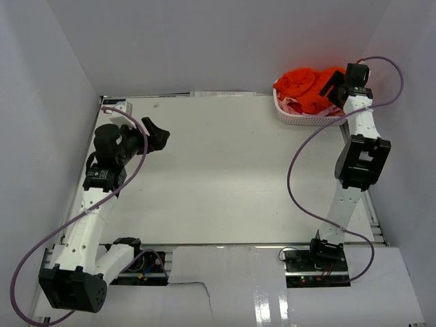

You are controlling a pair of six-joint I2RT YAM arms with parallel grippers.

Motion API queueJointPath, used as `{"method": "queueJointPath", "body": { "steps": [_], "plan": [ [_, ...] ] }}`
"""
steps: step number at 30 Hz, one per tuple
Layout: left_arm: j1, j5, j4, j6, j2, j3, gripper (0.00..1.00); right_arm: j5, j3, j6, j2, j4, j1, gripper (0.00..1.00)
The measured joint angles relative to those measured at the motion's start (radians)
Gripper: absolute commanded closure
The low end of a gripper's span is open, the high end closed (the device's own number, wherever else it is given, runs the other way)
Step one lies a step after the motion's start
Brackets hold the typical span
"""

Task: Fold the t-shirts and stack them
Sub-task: Grab crumpled tshirt from bin with the right arm

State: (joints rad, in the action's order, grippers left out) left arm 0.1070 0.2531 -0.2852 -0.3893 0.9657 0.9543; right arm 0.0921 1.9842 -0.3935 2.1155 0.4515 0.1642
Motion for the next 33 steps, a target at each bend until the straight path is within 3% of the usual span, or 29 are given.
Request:
{"method": "queueJointPath", "body": {
  "steps": [3,5,8,11,13,15,16,19,23,33],
  "plan": [
    [0.000,-0.001,-0.001,0.000,0.000,0.000,0.02,-0.013,0.035,-0.006,0.048,0.000,0.007,0.17],
    [0.000,-0.002,-0.002,0.000,0.000,0.000,0.02,-0.026,0.048,-0.012,0.074,0.004,0.006,0.28],
    [0.000,-0.003,-0.003,0.000,0.000,0.000,0.02,-0.048,0.055,-0.021,0.104,0.003,0.006,0.34],
    [0.000,-0.003,-0.003,0.000,0.001,0.000,0.02,-0.074,0.056,-0.026,0.119,0.003,0.004,0.61],
    [0.000,-0.004,-0.004,0.000,0.002,0.000,0.02,-0.089,0.064,-0.029,0.120,0.009,0.004,0.70],
    [0.000,-0.006,-0.006,0.000,0.002,0.000,0.02,-0.098,0.080,-0.035,0.120,0.010,0.004,0.67],
    [0.000,-0.006,-0.006,0.000,0.002,0.000,0.02,-0.100,0.087,-0.034,0.120,0.010,0.004,0.60],
    [0.000,-0.006,-0.007,0.000,0.003,0.000,0.02,-0.100,0.098,-0.022,0.120,0.010,-0.001,0.54],
    [0.000,-0.006,-0.007,0.000,0.005,0.000,0.02,-0.099,0.104,-0.013,0.120,0.019,-0.003,0.37],
    [0.000,-0.006,-0.007,0.000,0.007,0.000,0.02,-0.098,0.152,0.011,0.120,0.026,-0.016,0.41]
  ]
}}
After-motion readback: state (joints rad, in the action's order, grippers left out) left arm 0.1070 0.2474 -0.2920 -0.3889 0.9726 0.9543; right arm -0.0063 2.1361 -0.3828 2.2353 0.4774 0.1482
